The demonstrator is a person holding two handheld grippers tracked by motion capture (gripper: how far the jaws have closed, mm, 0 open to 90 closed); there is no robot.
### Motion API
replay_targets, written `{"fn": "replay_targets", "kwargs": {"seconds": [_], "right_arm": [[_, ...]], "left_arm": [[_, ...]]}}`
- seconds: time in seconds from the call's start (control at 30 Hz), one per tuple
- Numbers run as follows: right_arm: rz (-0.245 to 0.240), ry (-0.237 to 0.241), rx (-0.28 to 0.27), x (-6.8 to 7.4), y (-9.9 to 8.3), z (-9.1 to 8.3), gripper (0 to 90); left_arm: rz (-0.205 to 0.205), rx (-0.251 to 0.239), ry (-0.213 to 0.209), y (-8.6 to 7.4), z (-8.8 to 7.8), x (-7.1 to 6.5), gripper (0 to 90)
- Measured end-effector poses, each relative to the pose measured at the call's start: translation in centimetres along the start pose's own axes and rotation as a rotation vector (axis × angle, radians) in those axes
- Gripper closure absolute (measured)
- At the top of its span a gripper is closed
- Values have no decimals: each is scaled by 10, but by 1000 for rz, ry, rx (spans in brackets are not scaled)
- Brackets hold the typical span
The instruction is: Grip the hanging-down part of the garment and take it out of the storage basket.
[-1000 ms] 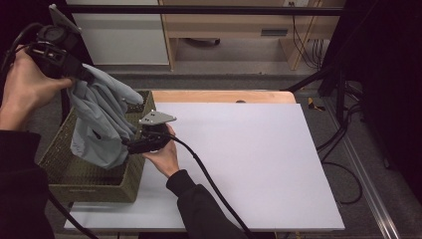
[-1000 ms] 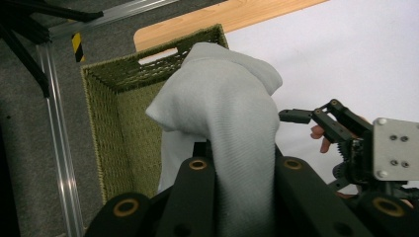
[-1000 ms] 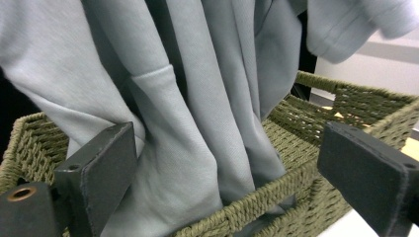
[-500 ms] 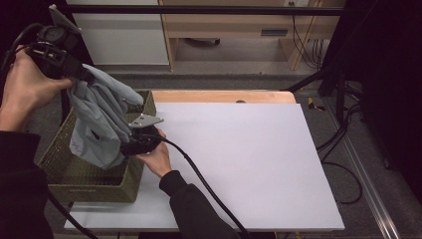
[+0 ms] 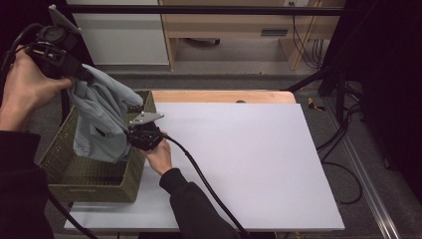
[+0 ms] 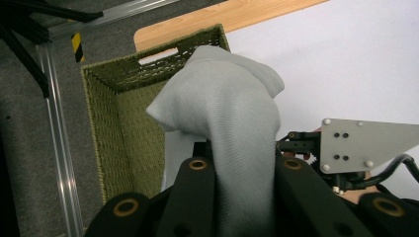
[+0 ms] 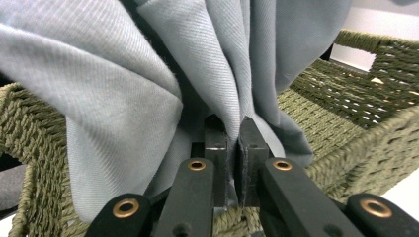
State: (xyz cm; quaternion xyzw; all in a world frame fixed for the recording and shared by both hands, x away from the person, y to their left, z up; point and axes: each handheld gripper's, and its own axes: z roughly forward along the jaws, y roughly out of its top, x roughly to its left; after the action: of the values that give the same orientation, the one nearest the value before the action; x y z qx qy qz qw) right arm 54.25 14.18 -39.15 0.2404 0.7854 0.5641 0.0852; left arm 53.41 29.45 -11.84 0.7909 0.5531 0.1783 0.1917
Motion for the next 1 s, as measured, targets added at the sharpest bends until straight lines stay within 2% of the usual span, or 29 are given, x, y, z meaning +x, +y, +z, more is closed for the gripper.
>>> {"fn": "replay_targets", "kwargs": {"seconds": [0.17, 0.27, 0.3, 0.33, 0.37, 0.4, 0.43, 0.6, 0.63, 0.67, 0.7, 0.73, 1.0], "right_arm": [[-24, 1, -26, 1, 8, -15, 870], [-39, 1, -53, 0, 13, -30, 871], [-52, -5, -64, -1, 16, -40, 871], [-52, -5, -64, -1, 16, -40, 871], [-47, -5, -75, -1, 20, -52, 871], [-47, -5, -75, -1, 20, -52, 871], [-53, -10, -90, -2, 24, -62, 871], [-60, -20, -113, -5, 31, -82, 871], [-58, -24, -130, -7, 34, -92, 871], [-58, -24, -130, -7, 34, -92, 871], [-62, -32, -145, -9, 38, -102, 871], [-62, -32, -145, -9, 38, -102, 871], [-74, -68, -212, -15, 53, -141, 872]], "left_arm": [[-6, -5, 9, -2, -3, 2, 826], [-13, -10, 12, -4, -4, 5, 826], [-15, -11, 13, -4, -5, 5, 826], [-16, -10, 12, -5, -5, 5, 826], [-14, -11, 11, -5, -5, 6, 826], [-15, -13, 10, -6, -6, 6, 826], [-20, -13, 11, -6, -6, 7, 826], [-19, -10, 12, -7, -6, 7, 826], [-21, -12, 14, -8, -5, 8, 826], [-23, -13, 15, -8, -5, 8, 826], [-26, -13, 15, -8, -5, 9, 826], [-26, -11, 15, -9, -4, 10, 826], [-39, -7, 15, -13, -2, 14, 827]]}}
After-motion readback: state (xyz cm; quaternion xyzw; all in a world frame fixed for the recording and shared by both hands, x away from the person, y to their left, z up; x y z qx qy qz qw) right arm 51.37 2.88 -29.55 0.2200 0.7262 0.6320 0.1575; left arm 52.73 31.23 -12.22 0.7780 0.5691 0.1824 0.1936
